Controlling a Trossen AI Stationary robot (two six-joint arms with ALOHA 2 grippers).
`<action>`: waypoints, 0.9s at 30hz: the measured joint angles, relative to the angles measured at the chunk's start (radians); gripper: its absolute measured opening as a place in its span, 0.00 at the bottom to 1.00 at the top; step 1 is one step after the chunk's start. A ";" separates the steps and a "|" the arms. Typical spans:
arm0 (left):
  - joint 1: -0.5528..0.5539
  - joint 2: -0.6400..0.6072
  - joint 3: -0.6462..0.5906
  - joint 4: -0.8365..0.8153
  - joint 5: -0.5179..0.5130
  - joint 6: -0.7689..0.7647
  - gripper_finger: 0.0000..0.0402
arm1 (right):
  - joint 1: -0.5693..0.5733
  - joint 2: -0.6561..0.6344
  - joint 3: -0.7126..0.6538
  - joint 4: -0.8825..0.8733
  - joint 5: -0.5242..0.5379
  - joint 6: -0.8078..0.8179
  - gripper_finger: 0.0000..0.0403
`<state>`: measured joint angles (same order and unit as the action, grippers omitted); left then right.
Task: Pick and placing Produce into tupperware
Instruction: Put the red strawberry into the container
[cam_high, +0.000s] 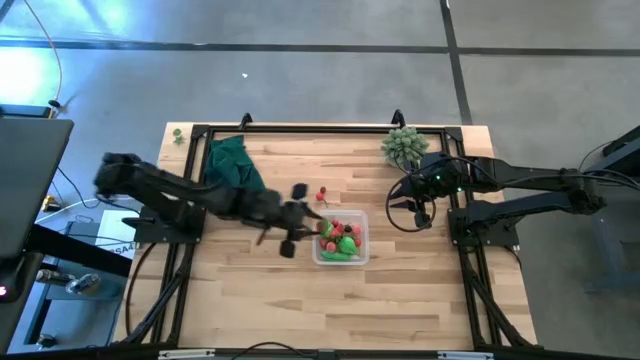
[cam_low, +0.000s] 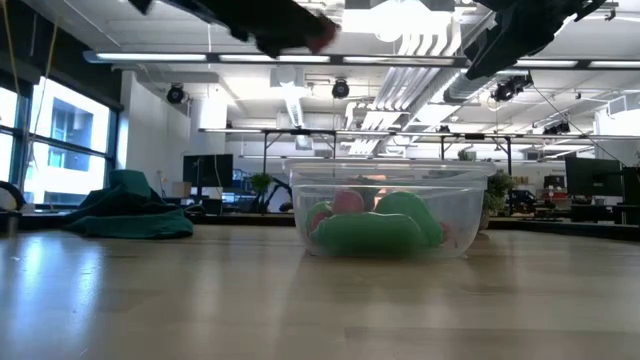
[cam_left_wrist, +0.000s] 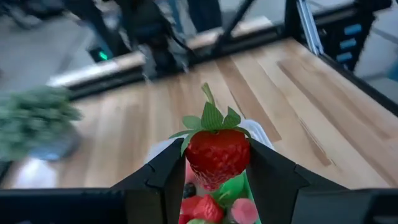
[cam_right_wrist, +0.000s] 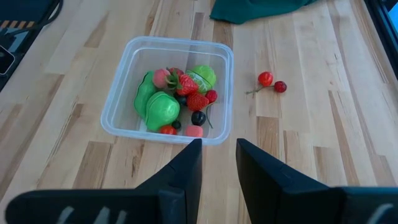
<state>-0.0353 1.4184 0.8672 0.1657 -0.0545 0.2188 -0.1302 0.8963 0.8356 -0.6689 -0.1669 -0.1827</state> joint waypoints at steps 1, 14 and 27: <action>0.017 0.042 0.034 -0.017 0.034 0.003 0.35 | 0.000 0.000 0.000 0.000 0.000 0.000 0.22; 0.095 0.454 0.407 -0.416 0.260 -0.015 0.36 | 0.000 0.000 0.000 0.000 0.000 0.000 0.22; 0.094 0.569 0.515 -0.503 0.316 -0.018 0.36 | 0.000 0.000 0.000 0.000 0.000 0.000 0.22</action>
<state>0.0586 1.9873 1.3827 -0.3370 0.2613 0.2006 -0.1302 0.8967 0.8360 -0.6689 -0.1666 -0.1826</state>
